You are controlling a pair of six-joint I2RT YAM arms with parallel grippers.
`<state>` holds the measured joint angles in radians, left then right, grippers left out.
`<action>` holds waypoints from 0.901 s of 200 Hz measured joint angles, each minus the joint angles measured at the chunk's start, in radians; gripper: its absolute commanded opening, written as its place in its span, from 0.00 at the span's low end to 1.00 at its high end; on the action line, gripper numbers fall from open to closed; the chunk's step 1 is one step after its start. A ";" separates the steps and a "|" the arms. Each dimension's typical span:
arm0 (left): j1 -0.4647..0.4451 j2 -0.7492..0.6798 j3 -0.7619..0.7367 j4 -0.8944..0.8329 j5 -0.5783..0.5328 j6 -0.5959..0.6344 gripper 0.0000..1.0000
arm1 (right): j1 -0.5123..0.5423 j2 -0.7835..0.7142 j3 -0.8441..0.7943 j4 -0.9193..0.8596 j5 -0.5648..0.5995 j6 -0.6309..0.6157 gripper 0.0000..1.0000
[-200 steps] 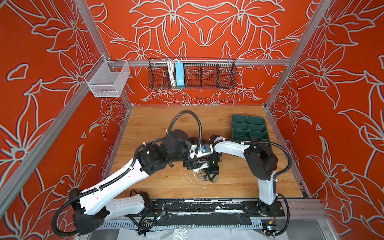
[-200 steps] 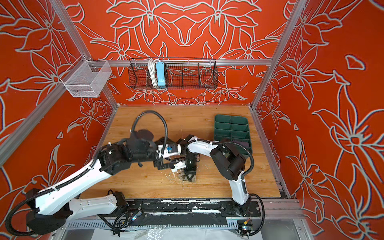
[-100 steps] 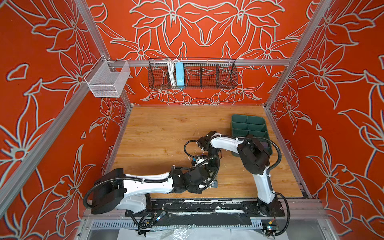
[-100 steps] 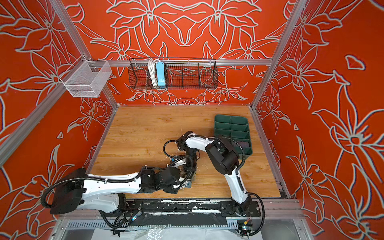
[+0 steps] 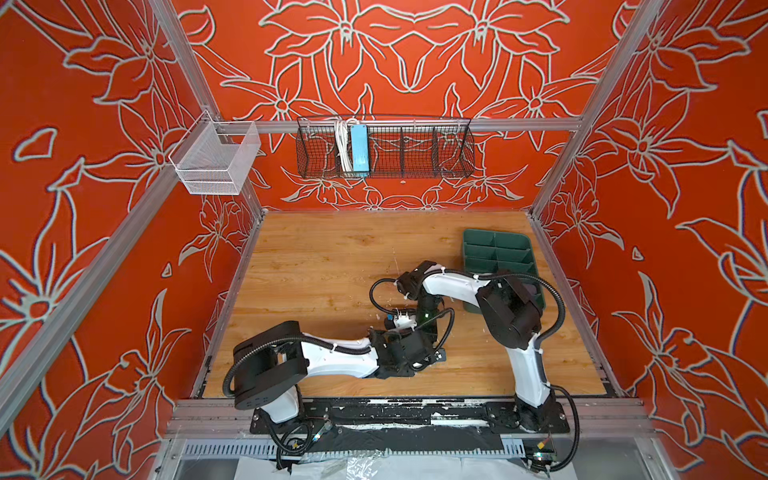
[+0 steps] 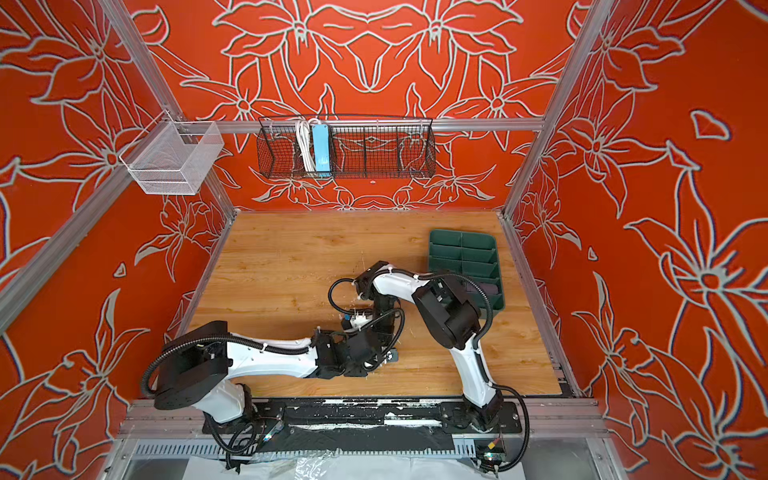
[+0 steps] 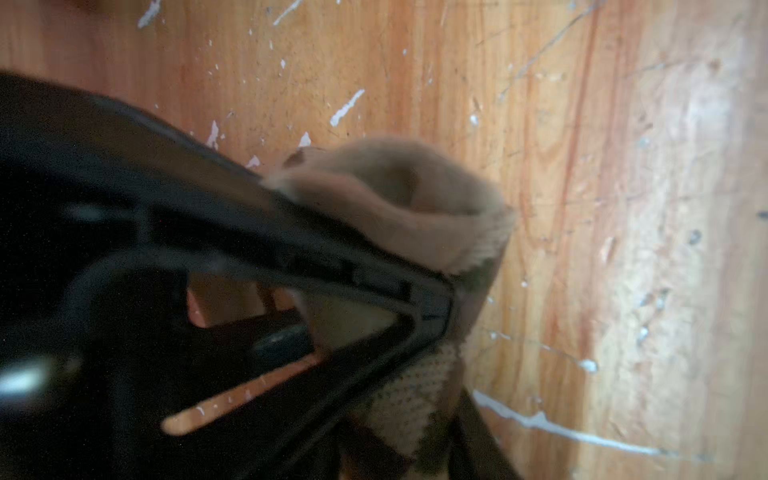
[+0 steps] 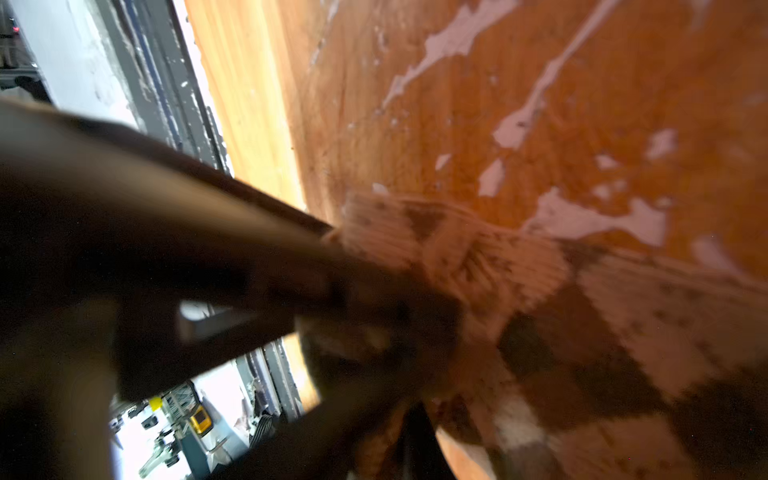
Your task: Roll the socks
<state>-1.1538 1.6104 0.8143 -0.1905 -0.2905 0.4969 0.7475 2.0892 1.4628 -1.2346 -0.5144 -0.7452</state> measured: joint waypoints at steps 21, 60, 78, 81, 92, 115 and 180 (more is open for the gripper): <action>0.018 0.001 0.031 -0.048 0.039 -0.036 0.00 | -0.006 -0.051 -0.047 0.055 0.005 0.019 0.08; 0.061 0.006 0.073 -0.125 0.149 0.006 0.00 | -0.024 -0.165 -0.161 0.204 0.028 0.077 0.16; 0.078 0.008 0.083 -0.141 0.188 0.034 0.00 | -0.039 -0.223 -0.226 0.275 0.006 0.104 0.21; 0.080 0.008 0.084 -0.142 0.192 0.036 0.00 | -0.044 -0.237 -0.240 0.291 -0.001 0.111 0.22; 0.087 0.008 0.088 -0.142 0.212 0.039 0.00 | -0.061 -0.281 -0.282 0.337 -0.013 0.130 0.24; 0.103 0.008 0.095 -0.133 0.257 0.035 0.00 | -0.090 -0.394 -0.363 0.421 -0.013 0.158 0.25; 0.198 0.020 0.139 -0.230 0.410 -0.034 0.00 | -0.177 -0.925 -0.562 0.624 0.275 0.248 0.52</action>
<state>-0.9558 1.6306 0.9535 -0.4202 0.1200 0.4633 0.5705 1.1637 0.9005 -0.6106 -0.2390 -0.4969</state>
